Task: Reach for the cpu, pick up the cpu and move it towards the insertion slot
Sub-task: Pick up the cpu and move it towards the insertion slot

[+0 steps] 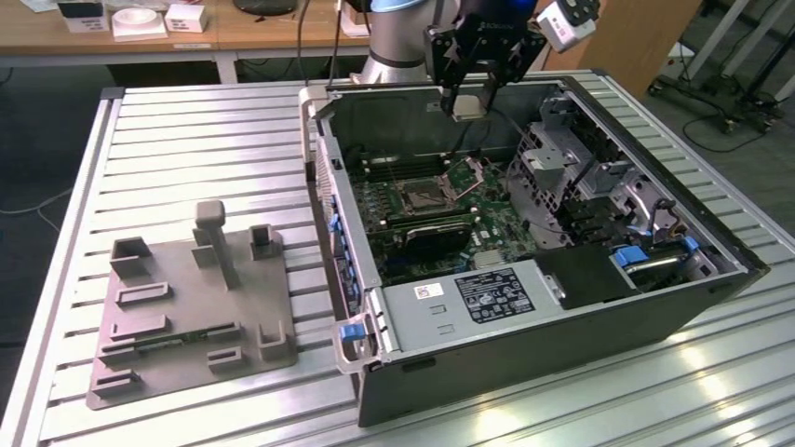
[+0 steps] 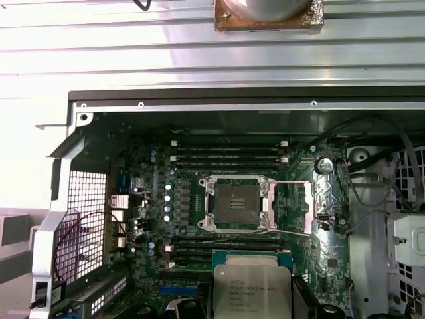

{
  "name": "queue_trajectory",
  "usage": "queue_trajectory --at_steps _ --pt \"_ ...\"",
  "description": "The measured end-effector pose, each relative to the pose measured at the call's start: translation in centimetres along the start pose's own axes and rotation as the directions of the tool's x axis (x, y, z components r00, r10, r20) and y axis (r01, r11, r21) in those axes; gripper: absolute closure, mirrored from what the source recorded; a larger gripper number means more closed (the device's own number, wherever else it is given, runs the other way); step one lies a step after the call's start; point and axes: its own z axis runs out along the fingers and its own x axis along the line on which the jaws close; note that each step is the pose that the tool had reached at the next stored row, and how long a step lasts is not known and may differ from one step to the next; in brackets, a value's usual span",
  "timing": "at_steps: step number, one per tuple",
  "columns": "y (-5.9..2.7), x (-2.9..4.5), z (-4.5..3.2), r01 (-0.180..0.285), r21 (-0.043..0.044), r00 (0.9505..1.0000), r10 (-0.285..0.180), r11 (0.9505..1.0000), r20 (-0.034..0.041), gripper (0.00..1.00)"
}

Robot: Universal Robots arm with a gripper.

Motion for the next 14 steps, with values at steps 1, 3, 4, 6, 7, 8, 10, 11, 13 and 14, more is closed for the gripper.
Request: queue_trajectory --at_steps 1,3,4,6,7,8,10,11,13,14 --pt "0.01 0.0 0.01 0.0 -0.0002 1.0 0.0 1.0 0.0 0.45" --pt "0.1 0.01 0.02 0.0 0.0001 1.0 0.0 1.0 0.0 0.45" --pt "0.16 0.01 0.03 0.0 0.0002 1.0 0.0 1.0 -0.0001 0.45" --pt "0.33 0.01 0.06 0.0 0.0 1.0 0.0 1.0 0.0 0.45" --pt "0.47 0.02 0.07 0.0 0.0001 1.0 0.0 1.0 0.0 0.45" --pt "0.62 0.02 0.1 0.0 0.0001 1.0 0.0 1.0 -0.0001 0.45" --pt "0.94 0.03 0.14 0.0 0.0001 1.0 0.0 1.0 -0.0001 0.45" --pt "1.07 0.03 0.17 0.0 0.0001 1.0 0.0 1.0 0.0 0.45" --pt "1.39 0.03 0.24 0.0 0.0001 1.0 0.0 1.0 -0.0001 0.45" --pt "1.55 0.03 0.27 0.0 0.0 1.0 0.0 1.0 -0.0001 0.45"
